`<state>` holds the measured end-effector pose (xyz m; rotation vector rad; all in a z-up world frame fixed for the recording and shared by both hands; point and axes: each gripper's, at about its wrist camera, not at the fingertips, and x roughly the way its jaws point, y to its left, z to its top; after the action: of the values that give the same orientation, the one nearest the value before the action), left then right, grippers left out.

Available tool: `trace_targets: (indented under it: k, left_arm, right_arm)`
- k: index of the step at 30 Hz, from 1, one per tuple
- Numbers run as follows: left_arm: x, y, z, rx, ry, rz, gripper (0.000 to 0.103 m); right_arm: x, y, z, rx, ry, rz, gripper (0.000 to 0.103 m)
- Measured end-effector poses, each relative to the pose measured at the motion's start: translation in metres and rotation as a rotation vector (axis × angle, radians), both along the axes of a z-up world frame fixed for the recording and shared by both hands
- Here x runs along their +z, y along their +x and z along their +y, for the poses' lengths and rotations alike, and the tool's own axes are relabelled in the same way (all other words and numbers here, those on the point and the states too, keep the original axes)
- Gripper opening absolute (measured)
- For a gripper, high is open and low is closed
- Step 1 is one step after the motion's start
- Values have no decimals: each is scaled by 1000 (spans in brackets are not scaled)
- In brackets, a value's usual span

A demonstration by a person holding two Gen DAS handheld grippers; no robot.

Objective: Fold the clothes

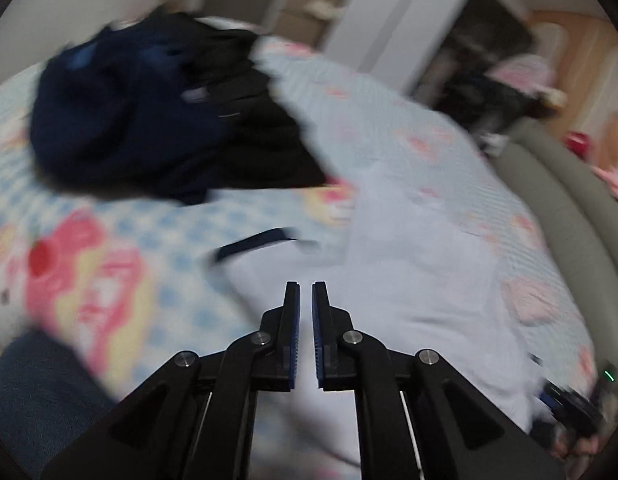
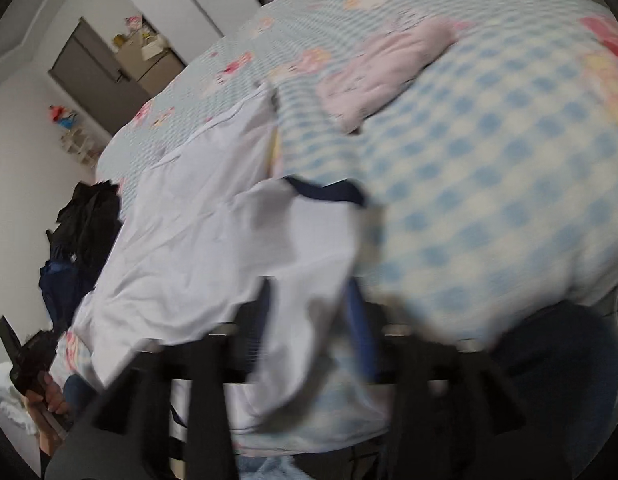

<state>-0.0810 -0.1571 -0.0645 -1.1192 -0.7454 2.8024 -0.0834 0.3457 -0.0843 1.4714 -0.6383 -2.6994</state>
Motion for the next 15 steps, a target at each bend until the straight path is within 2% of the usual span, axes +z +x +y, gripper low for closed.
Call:
trace_targets:
  k: [2, 4, 5, 6, 7, 8, 9, 11, 15]
  left_arm:
    - [-6, -9, 30, -140, 43, 0, 21]
    - [-16, -20, 66, -255, 67, -25, 21]
    - [-21, -25, 84, -308, 76, -42, 21]
    - [-27, -31, 102, -361, 86, -59, 21]
    - [-31, -36, 118, -406, 108, -75, 21]
    - [-33, -41, 133, -447, 147, -86, 21]
    - [-33, -46, 147, -480, 167, -89, 21]
    - [-33, -51, 170, -514, 159, -95, 21]
    - [-47, -64, 206, -584, 134, -177, 21]
  right_arm:
    - [-13, -9, -5, 4, 2, -25, 59]
    - [-25, -17, -9, 3, 0, -48, 60]
    - [-30, -20, -7, -16, -16, -45, 54]
    - [-26, -18, -7, -23, -29, -19, 34]
    - [-20, -16, -9, -18, -30, 3, 26]
    - [-13, -14, -11, -9, -10, 20, 13]
    - [-8, -12, -14, 2, 13, 36, 6]
    - [0, -7, -22, 29, 75, 55, 4]
    - [15, 6, -25, 23, 72, 119, 1]
